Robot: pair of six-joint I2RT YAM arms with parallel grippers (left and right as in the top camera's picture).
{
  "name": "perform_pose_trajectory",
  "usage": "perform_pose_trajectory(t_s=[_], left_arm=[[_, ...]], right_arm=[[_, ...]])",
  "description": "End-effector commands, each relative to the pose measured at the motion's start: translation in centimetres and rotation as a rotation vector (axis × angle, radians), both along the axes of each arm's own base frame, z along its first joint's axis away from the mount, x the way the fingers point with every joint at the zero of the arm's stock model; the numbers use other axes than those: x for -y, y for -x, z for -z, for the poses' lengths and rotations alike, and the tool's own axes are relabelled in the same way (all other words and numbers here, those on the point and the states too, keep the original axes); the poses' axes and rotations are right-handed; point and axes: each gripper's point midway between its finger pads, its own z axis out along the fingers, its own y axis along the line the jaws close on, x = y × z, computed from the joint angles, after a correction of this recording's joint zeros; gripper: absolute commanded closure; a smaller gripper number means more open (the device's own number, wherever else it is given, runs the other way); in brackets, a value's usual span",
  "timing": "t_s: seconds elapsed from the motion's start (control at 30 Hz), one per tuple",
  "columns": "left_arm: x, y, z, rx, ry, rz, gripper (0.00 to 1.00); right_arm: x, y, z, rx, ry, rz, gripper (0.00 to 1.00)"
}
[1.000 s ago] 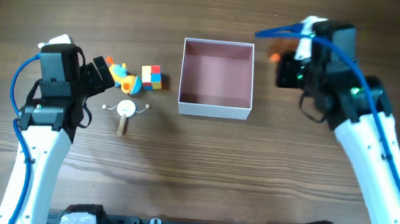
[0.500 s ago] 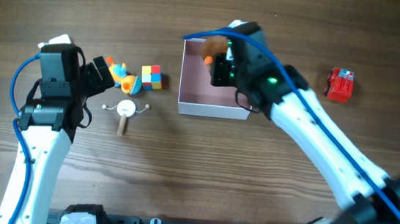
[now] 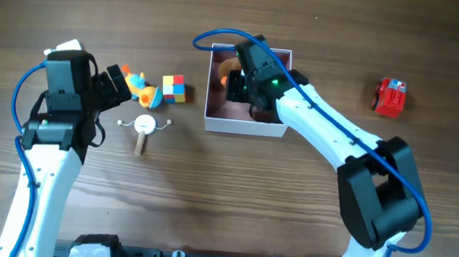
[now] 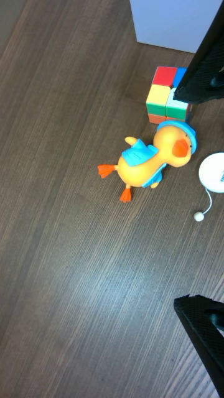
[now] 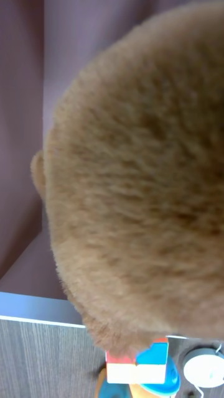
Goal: Pack container
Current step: 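Carry the brown plush into the white box and release it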
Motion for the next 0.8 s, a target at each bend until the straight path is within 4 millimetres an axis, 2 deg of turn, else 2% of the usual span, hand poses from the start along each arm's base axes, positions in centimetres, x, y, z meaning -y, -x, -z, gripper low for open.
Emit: perform_pose_trajectory(t_s=[0.0, 0.17, 0.2, 0.37, 0.63, 0.77], left_arm=[[-0.2, -0.3, -0.7, 0.011, -0.023, 0.003, 0.0], [-0.2, -0.3, -0.7, 0.011, -0.023, 0.003, 0.0], [-0.2, -0.3, -0.7, 0.011, -0.023, 0.003, 0.0], [-0.2, -0.3, -0.7, 0.011, -0.023, 0.003, 0.0], [-0.2, -0.3, -0.7, 0.011, -0.023, 0.003, 0.0], [-0.2, -0.3, -0.7, 0.011, -0.023, 0.003, 0.0]], right_arm=[[-1.3, 0.3, 0.9, -0.026, -0.032, -0.012, 0.68], [-1.3, 0.3, 1.2, -0.014, -0.009, -0.051, 0.17], [-1.3, 0.3, 1.1, -0.007, -0.005, -0.062, 0.03], [-0.5, -0.3, -0.5, 0.052, 0.036, -0.057, 0.01], [0.3, -1.1, -4.7, 0.188, 0.08, -0.104, 0.01], [1.1, -1.4, -7.6, 0.27, 0.112, -0.112, 0.01]])
